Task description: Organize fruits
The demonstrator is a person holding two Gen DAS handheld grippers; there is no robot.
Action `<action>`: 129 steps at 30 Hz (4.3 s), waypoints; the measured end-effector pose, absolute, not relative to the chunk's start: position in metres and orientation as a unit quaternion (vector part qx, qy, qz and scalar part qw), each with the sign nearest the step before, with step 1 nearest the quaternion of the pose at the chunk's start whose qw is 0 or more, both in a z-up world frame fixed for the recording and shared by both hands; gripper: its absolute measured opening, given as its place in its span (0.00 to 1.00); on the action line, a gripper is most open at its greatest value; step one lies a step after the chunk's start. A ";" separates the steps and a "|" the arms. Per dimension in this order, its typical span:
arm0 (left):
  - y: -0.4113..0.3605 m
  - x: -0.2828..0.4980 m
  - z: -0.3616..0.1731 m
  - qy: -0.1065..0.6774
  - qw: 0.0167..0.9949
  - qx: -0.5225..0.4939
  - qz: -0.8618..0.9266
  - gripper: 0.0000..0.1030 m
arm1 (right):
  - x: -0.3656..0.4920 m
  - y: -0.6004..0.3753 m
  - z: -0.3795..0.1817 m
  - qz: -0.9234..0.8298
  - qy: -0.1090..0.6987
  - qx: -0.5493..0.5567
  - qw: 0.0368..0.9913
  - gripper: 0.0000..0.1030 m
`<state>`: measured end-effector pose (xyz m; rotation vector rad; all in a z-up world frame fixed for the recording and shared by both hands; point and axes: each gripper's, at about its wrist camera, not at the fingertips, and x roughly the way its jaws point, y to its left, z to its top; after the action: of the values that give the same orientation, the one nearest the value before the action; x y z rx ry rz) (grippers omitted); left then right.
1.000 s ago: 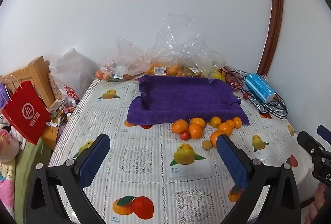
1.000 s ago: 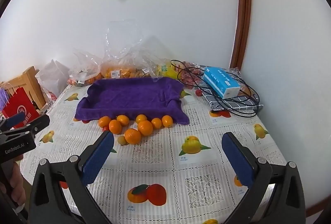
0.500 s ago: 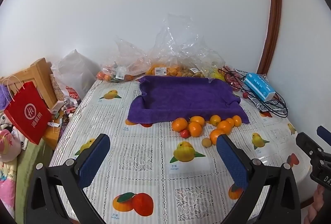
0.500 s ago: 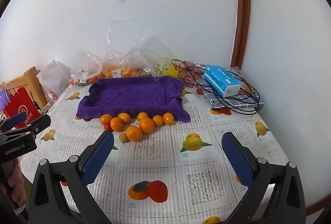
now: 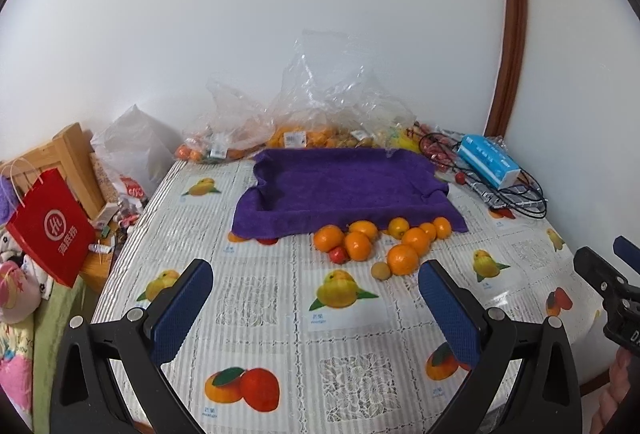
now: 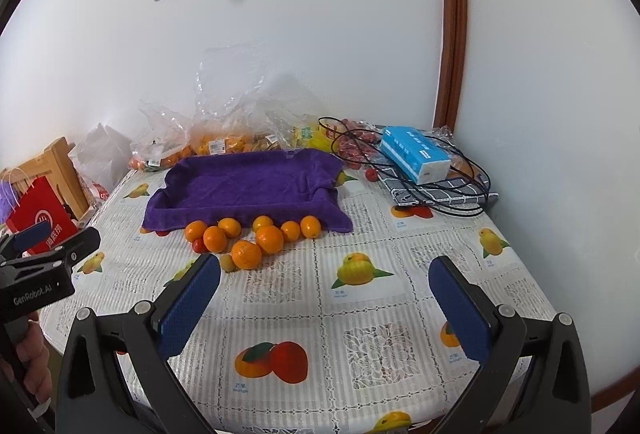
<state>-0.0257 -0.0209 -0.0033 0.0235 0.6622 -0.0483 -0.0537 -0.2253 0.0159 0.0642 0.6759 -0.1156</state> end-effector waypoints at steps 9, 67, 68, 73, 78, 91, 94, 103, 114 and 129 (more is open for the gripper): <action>-0.016 -0.021 -0.001 0.324 0.946 0.011 -0.009 1.00 | -0.049 -0.224 0.016 -0.053 0.331 0.037 0.941 0.99; 0.007 0.009 -0.009 0.330 0.944 -0.004 -0.008 1.00 | -0.018 -0.208 0.012 -0.063 0.330 0.003 0.942 1.00; 0.007 0.012 -0.010 0.331 0.944 -0.005 -0.009 1.00 | -0.017 -0.209 0.011 -0.066 0.330 0.003 0.942 1.00; 0.010 0.027 -0.016 0.337 0.941 -0.008 -0.009 1.00 | -0.005 -0.215 0.003 -0.066 0.344 0.009 0.937 1.00; 0.009 0.043 -0.028 0.343 0.939 -0.003 -0.012 1.00 | 0.011 -0.229 -0.013 -0.053 0.361 0.040 0.930 1.00; 0.005 0.100 -0.076 0.391 0.920 0.010 0.005 0.99 | 0.058 -0.247 -0.052 -0.052 0.369 0.031 0.927 0.96; 0.006 0.110 -0.086 0.394 0.919 0.004 -0.007 0.96 | 0.072 -0.247 -0.066 -0.047 0.383 0.026 0.922 0.85; 0.002 0.130 -0.106 0.391 0.920 0.012 -0.021 0.93 | 0.120 -0.251 -0.117 -0.013 0.429 0.045 0.902 0.45; 0.007 0.150 -0.125 0.410 0.912 -0.005 -0.027 0.91 | 0.166 -0.242 -0.147 0.030 0.466 0.045 0.883 0.26; 0.011 0.153 -0.138 0.420 0.906 -0.018 -0.052 0.91 | 0.177 -0.250 -0.168 0.013 0.479 0.031 0.877 0.31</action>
<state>0.1526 0.0110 -0.1381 -0.0368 0.8666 -0.1083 0.1766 -0.2499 -0.1677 0.0641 0.9982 0.0262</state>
